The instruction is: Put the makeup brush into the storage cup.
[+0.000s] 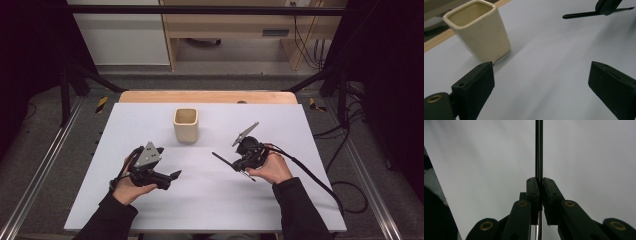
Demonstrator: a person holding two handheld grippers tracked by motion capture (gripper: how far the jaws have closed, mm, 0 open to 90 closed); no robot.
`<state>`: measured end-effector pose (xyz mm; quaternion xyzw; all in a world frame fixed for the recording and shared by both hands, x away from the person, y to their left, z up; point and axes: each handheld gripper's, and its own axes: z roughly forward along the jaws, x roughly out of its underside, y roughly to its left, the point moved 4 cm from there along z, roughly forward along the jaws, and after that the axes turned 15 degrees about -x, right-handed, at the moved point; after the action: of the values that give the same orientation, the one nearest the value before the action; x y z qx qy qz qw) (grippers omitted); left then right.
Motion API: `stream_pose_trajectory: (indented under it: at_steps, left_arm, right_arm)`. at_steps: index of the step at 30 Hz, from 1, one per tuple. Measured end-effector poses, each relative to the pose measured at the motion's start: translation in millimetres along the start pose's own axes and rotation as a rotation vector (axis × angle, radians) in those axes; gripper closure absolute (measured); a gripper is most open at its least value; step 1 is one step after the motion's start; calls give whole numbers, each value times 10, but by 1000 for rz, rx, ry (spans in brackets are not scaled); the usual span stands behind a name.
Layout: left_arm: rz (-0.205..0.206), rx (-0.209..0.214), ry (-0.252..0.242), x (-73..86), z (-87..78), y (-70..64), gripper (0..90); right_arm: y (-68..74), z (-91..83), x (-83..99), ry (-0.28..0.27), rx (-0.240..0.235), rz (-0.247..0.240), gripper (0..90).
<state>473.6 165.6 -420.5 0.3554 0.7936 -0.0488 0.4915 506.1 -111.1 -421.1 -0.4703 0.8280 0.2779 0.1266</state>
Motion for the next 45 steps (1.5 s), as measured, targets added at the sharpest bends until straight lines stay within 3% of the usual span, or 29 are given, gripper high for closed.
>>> stream_pose_trajectory:
  at_steps: [4,10,23,29,45]
  left_arm:
    - [20,8,6,-48,46,-49,64]
    - [100,19,27,-157,123,-165,66]
    - [190,37,12,-321,133,-317,68]
    - [248,41,24,-346,183,-419,67]
    - [334,38,10,-369,206,-574,82]
  right_arm:
    - [7,-1,-15,6,-10,-19,841]
    - [77,-10,-75,16,-34,-61,841]
    - [160,4,-150,43,-80,-121,841]
    - [180,54,-193,61,-97,-123,841]
    - [260,169,-276,96,-123,-144,841]
